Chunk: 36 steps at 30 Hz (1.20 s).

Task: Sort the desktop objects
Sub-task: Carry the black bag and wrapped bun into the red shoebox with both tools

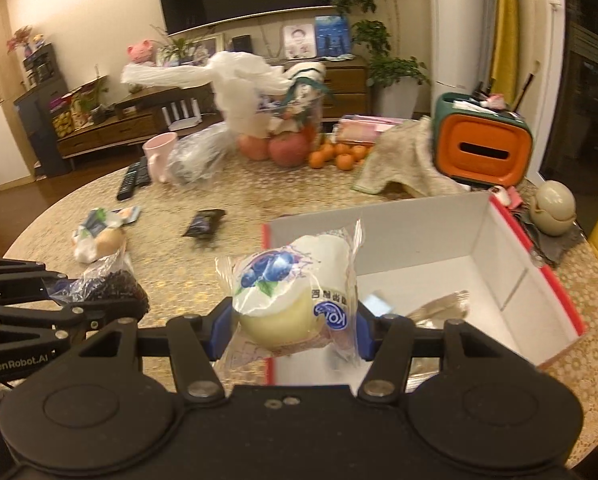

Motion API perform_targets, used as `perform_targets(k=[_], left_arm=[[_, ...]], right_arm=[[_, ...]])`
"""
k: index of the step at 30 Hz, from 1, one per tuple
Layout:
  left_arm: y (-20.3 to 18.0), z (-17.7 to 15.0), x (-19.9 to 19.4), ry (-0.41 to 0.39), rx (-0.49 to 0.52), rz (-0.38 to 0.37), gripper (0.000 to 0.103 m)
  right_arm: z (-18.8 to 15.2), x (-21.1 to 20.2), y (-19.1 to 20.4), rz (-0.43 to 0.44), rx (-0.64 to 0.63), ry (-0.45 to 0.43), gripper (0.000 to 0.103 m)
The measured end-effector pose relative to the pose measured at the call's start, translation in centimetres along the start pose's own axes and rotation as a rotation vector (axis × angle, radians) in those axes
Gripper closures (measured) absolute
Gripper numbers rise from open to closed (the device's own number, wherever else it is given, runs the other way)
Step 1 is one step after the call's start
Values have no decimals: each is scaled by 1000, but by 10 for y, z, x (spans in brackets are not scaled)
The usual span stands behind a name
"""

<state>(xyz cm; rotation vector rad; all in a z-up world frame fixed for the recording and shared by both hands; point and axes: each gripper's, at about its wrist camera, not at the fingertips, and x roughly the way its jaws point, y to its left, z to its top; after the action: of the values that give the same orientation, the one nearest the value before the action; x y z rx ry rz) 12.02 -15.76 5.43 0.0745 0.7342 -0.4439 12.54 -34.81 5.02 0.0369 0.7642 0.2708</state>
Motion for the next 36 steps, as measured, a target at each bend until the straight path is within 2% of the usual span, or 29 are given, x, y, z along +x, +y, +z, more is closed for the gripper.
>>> perform_targets(k=[15, 27, 36], left_arm=[[-65, 36, 74, 80, 131, -73, 78], [-99, 41, 148, 228, 204, -122, 78], [-105, 37, 181, 326, 230, -139, 78]], right_arm=[[4, 25, -91, -119, 89, 25, 46], [13, 78, -135, -174, 131, 103, 46], [15, 112, -148, -187, 167, 162, 45]])
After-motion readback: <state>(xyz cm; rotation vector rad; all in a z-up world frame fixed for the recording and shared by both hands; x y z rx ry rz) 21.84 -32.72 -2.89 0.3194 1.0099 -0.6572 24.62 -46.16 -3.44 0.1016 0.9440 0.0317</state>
